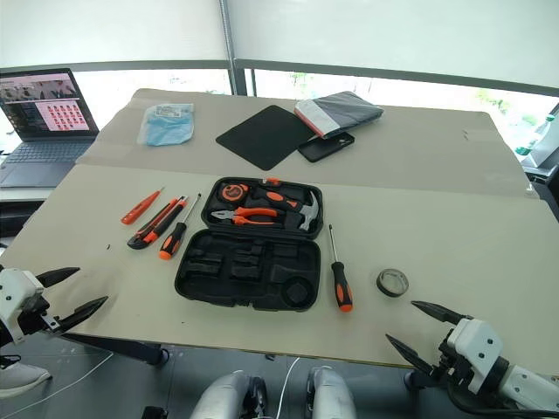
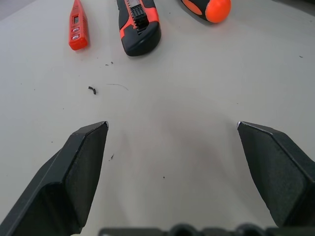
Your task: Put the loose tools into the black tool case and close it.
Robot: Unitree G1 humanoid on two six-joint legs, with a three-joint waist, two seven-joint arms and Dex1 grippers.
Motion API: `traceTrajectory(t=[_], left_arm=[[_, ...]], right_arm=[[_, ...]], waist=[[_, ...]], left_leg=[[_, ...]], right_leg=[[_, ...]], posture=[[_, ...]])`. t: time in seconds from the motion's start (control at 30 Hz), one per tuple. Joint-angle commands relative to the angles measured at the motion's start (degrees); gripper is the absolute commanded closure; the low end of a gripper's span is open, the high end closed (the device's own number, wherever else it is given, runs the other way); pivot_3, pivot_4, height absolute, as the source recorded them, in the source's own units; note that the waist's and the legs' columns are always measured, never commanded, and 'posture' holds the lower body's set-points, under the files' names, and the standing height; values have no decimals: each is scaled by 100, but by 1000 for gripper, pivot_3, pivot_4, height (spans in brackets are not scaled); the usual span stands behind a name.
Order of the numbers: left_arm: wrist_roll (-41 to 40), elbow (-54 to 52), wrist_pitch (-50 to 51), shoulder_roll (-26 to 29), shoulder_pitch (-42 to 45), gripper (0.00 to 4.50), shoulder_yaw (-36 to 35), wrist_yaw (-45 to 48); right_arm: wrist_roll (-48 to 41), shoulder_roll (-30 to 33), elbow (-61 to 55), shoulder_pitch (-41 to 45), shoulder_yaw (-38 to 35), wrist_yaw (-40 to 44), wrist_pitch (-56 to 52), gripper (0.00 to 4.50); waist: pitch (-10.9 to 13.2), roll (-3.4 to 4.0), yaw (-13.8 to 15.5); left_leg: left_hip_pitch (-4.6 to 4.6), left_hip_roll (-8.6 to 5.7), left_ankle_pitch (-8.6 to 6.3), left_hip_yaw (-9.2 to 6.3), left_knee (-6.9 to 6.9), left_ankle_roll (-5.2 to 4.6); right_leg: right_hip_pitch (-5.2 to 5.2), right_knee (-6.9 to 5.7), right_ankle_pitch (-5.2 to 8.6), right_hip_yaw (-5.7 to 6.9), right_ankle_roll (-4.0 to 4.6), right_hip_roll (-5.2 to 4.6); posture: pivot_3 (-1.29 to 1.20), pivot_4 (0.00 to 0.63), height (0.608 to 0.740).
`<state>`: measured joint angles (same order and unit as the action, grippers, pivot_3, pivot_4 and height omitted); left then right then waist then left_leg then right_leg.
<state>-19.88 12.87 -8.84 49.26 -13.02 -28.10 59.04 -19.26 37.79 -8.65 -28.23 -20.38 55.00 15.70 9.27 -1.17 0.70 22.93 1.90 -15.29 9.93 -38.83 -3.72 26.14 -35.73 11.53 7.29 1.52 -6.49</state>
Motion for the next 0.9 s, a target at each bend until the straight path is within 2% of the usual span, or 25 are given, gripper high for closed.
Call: traceTrajectory(t=[0.03, 0.13, 0.3, 0.37, 0.43, 0.6, 0.73, 0.8, 0.9], left_arm=[[-507, -437, 1269, 58, 63, 0, -234, -428], [-1327, -899, 3365, 201, 195, 0, -617, -1083], [-2025, -2054, 5425, 677, 209, 0, -811, -1415], [-2394, -2381, 6413, 868, 585, 0, -702, -1781], [-2527, -2596, 6925, 919, 930, 0, -563, -2059], [-2529, -2828, 8016, 365, 2363, 0, -43, -3348], [-2411, -2707, 8660, -402, 3506, 0, 712, -3993], [-2245, -2488, 8847, -764, 3890, 0, 963, -4254], [-1968, -2255, 8872, -942, 4125, 0, 1256, -4394]], right_arm=[[-322, -48, -222, 360, 113, 41, -48, 133], [-1060, -260, -490, 1285, 358, -47, -535, 133], [-1316, -380, -746, 2146, 634, -66, -831, 133], [-1350, -426, -797, 2430, 766, -74, -933, 133], [-1344, -469, -803, 2600, 837, -87, -1004, 133], [-1177, -583, -697, 2683, 954, -62, -960, 133], [-1068, -621, -679, 2635, 1009, -48, -897, 133], [-1070, -633, -716, 2652, 1002, -95, -921, 133], [-1060, -633, -776, 2672, 986, -151, -943, 133]], waist=[[1, -1, -1], [4, -14, -68], [5, -18, -69], [6, -16, -2], [6, -16, 20], [6, -18, 28], [5, -20, 8], [5, -22, 11], [7, -25, -43]], left_leg=[[0, 0, 0, 0, 0, 0], [-6, 5, 4, -2, -8, 3], [-7, 3, 11, -4, -14, 14], [-6, -1, 34, -5, -13, 53], [3, -3, 35, -6, -13, 55], [-3, -14, 38, -4, -16, 60], [-13, -14, 44, -4, -19, 67], [-22, -15, 45, -4, -20, 68], [-65, -13, 45, -3, -18, 68]], right_leg=[[0, 0, 0, 0, 1, 0], [-7, -8, -1, -4, -2, 3], [-10, -26, -11, -2, -17, 6], [-9, -26, -5, -1, -6, 5], [-7, -28, -2, -2, -2, 8], [-21, -34, -5, -9, -4, 8], [-33, -42, -7, -12, -5, 18], [-46, -45, -7, -12, -5, 20], [-90, -38, -7, -18, -5, 32]], posture=[[0, 150, 740], [0, 150, 740], [0, 150, 740], [0, 150, 740], [0, 150, 740], [0, 150, 740], [0, 150, 740], [0, 150, 740], [0, 150, 740]])
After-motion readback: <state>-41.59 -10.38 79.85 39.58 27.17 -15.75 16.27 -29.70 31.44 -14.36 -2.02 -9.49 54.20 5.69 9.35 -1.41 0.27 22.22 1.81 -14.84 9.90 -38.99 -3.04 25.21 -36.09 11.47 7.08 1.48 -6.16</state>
